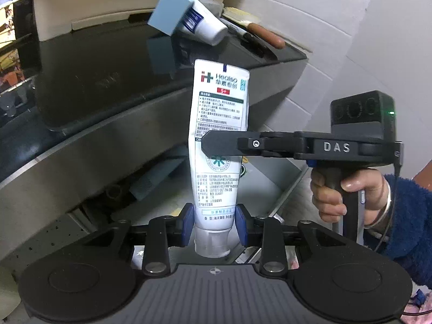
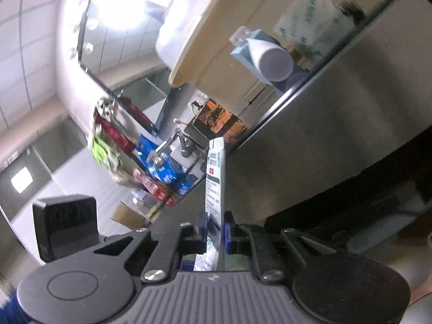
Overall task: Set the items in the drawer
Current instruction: 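Bring the right gripper to the tube's crimped end while the left gripper holds the tube, then close the right gripper on the tube end while the left gripper opens and releases it, then carry the toothpaste tube with the right gripper down into the open drawer, then open the right gripper and drop the tube into the drawer, then move the right gripper to the silver drawer handle and grasp it, then push the black drawer shut by its handle with the right gripper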
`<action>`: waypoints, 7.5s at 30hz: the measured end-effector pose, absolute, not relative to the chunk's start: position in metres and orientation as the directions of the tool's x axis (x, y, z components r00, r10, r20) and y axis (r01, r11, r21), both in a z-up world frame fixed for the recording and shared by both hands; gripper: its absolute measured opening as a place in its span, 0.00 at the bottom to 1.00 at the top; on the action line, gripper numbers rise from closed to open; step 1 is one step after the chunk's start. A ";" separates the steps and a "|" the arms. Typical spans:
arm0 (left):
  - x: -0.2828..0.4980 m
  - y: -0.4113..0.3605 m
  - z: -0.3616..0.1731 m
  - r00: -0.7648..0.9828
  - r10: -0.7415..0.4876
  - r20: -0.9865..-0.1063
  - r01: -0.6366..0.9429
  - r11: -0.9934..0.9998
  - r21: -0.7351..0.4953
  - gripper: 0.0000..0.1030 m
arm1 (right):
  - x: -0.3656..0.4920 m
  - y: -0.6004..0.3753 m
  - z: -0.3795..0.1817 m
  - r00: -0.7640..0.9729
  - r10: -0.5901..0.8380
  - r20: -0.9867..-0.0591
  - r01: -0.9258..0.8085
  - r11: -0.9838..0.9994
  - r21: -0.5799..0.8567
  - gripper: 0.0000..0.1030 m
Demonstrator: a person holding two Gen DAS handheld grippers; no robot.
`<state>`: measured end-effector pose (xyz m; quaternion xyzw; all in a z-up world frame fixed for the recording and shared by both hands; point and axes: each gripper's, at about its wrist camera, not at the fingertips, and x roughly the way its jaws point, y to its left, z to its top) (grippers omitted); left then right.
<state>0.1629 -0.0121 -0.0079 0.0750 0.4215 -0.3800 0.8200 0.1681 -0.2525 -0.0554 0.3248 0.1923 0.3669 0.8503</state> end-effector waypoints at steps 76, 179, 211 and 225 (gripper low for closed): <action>0.027 0.029 -0.112 0.811 -0.137 -0.569 0.141 0.989 -0.037 0.95 | 0.196 -0.153 -0.174 0.707 0.076 -0.703 -0.660 0.427 -0.618 0.03; 0.018 0.025 -0.125 0.831 -0.020 -0.555 0.058 0.997 0.050 0.99 | 0.024 -0.212 -0.117 0.886 0.084 -0.456 -0.143 0.985 -0.097 0.95; 0.021 0.025 -0.156 0.794 -0.054 -0.606 0.066 0.998 -0.003 0.99 | 0.036 -0.201 -0.167 0.812 0.021 -0.584 -0.064 0.997 -0.053 0.87; 0.024 0.023 -0.158 0.781 -0.061 -0.621 0.079 0.997 0.001 0.99 | 0.052 -0.197 -0.181 0.777 0.011 -0.629 -0.052 0.998 -0.047 0.82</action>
